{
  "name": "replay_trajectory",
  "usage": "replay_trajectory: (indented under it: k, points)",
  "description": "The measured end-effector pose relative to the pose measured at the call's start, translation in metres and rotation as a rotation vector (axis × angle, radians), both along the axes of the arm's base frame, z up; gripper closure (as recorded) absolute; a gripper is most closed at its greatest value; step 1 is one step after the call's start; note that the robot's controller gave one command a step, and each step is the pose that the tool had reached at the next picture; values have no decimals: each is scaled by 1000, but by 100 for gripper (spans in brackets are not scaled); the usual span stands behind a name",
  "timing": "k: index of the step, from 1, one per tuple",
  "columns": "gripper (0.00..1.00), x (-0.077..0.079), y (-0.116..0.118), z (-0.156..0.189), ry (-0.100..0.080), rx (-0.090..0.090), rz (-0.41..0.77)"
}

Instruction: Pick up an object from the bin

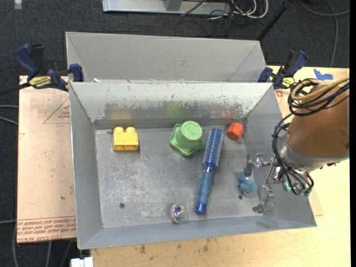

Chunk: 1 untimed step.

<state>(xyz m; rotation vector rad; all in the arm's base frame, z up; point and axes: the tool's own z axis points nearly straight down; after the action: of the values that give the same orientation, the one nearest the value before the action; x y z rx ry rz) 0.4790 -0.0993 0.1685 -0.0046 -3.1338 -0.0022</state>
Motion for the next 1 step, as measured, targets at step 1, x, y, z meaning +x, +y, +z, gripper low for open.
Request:
replay_trajectory:
  k: [1]
  points:
    - [0, 46, -48, -102, -9, -1, 111]
